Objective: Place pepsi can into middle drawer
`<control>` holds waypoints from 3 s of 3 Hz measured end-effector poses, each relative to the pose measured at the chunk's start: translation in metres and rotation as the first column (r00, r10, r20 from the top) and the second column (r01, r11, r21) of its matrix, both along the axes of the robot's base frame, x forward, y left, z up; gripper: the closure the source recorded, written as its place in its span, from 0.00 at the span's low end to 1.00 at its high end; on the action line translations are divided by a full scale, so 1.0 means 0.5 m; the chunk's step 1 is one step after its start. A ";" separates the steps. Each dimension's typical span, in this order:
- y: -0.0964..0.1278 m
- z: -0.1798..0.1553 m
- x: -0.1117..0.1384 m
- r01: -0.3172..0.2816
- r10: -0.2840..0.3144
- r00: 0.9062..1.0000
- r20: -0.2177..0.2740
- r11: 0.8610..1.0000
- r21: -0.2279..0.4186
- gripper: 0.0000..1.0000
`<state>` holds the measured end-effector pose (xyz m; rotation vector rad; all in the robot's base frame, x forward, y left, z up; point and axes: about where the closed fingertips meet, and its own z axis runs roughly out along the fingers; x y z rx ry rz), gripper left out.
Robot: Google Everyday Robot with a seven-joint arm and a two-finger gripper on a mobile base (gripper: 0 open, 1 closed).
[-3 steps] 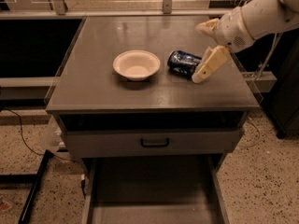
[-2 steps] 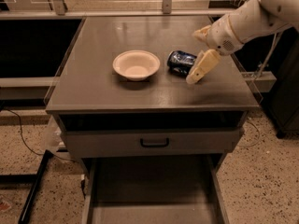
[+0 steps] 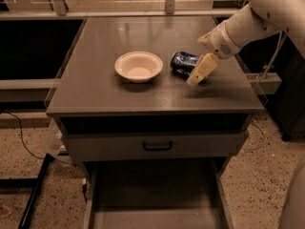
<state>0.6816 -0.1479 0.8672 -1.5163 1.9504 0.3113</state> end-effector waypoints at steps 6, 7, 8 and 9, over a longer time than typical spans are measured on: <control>-0.007 -0.014 0.014 0.036 -0.036 0.999 -0.013 0.999 -0.010 0.88; -0.007 -0.014 0.013 0.036 -0.036 0.999 -0.013 0.999 -0.010 1.00; -0.006 -0.017 -0.002 0.027 -0.027 1.000 -0.013 1.000 0.010 1.00; -0.006 -0.012 -0.003 0.027 -0.027 1.000 -0.012 1.000 0.011 1.00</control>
Offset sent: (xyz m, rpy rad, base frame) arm 0.0060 -0.0032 -0.0062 -0.0089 0.0110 -0.0318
